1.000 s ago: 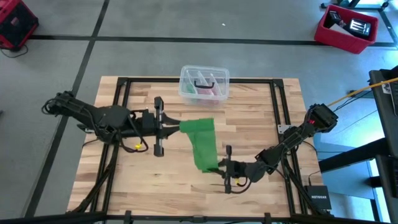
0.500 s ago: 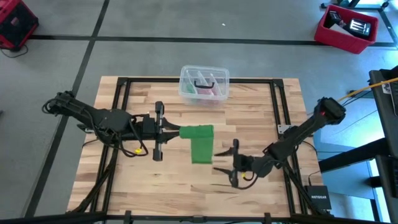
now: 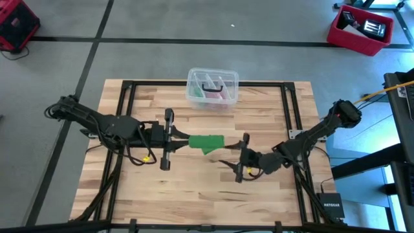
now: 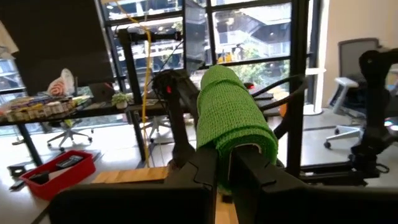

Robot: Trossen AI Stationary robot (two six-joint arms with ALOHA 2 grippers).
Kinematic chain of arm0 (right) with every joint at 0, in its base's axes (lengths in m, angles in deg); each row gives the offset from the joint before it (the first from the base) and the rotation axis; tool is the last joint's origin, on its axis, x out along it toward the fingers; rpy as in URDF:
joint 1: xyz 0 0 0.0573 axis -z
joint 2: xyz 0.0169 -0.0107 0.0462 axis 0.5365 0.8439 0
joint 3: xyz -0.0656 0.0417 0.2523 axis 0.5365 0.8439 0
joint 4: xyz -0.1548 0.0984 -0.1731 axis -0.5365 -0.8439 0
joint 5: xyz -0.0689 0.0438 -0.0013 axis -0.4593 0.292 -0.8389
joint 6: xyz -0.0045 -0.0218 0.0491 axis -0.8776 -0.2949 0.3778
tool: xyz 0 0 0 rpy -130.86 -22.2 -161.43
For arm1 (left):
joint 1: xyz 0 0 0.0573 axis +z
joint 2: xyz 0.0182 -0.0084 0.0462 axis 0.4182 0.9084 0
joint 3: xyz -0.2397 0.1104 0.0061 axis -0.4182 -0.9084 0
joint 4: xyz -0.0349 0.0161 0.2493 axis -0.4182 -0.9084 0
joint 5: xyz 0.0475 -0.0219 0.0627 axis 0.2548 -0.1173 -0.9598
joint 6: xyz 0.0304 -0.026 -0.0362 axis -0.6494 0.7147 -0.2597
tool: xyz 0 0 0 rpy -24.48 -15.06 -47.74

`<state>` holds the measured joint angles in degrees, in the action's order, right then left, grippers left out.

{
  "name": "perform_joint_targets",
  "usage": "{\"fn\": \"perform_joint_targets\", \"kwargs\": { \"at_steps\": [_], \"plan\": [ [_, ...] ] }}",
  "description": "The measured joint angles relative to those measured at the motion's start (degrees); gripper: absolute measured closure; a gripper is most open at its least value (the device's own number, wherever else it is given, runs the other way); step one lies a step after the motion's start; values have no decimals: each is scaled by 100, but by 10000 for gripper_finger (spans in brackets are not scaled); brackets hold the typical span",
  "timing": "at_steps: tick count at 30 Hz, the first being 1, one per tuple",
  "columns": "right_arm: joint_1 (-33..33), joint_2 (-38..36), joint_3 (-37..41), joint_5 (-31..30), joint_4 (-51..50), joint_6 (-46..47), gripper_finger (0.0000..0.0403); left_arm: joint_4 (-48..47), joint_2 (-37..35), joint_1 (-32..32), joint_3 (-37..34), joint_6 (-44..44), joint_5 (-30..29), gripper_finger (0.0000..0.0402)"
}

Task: Roll bandage
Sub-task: Roll the green bandage

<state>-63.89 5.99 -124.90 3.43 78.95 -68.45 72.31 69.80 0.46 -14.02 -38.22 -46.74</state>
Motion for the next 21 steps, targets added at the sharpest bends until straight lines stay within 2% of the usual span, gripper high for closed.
{"fn": "perform_joint_targets", "kwargs": {
  "at_steps": [13, 15, 18, 21],
  "plan": [
    [-90, -415, 2, -2, -2, -268, 150, 8, 12, -163, 0, -51, 40, 384],
    [-61, -379, 2, 285, 127, -118, 150, 15, 12, -163, 0, -55, 41, 384],
    [119, -90, 0, 1035, 659, -5, 150, 29, 14, -163, 0, -59, 39, 384],
    [178, 230, 10, 1210, 1330, -140, 150, 30, 14, -162, 0, -67, 39, 384]
  ]
}}
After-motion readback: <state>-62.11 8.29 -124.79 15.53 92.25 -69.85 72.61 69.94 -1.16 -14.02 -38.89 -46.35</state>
